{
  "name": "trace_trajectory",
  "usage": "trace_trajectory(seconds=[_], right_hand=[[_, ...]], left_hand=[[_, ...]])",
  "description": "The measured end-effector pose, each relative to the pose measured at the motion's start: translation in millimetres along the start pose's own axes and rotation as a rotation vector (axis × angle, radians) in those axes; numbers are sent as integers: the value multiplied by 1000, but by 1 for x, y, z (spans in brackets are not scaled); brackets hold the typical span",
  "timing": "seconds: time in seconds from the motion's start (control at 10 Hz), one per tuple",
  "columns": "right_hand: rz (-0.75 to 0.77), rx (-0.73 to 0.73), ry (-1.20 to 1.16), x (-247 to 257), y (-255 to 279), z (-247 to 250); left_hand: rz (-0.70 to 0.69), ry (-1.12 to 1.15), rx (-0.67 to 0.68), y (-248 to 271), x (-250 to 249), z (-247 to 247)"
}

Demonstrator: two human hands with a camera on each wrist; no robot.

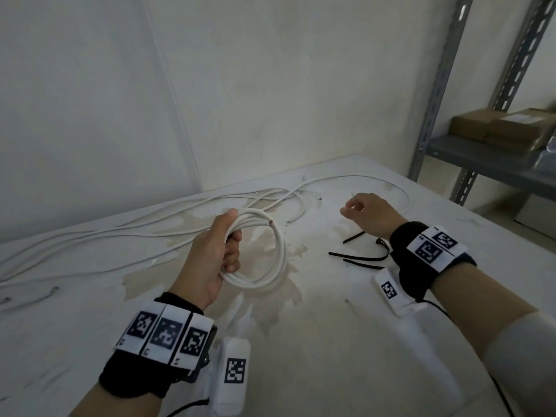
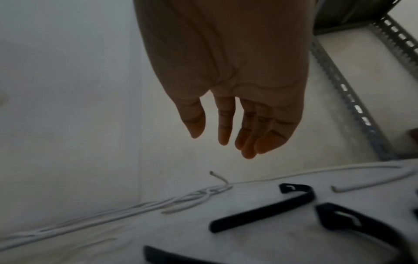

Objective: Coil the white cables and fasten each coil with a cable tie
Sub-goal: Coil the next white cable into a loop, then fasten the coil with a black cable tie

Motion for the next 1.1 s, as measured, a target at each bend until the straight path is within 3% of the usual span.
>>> trace_trajectory(seconds=[0.2, 0.5, 0.8, 1.1], right_hand=[[-157, 196, 298, -17, -25, -7], [-236, 268, 522, -9, -39, -20], [-257, 155, 387, -1, -35, -16], [9, -1, -104, 71, 2, -2]], left_hand=[[-4, -18, -16, -10, -1, 0], [6, -27, -12, -18, 3, 6], [-14, -8, -37, -17, 0, 16], [-51, 30, -113, -12, -11, 42]])
Point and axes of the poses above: each hand's wrist, its own y-axis away from the middle knuckle, its own z-axis out of the back of the hand, x = y × z, the point moved 4 cm from there along -y, towards the middle knuckle, and after that the axes turned 15 degrees about y, right-handed, at the moved point
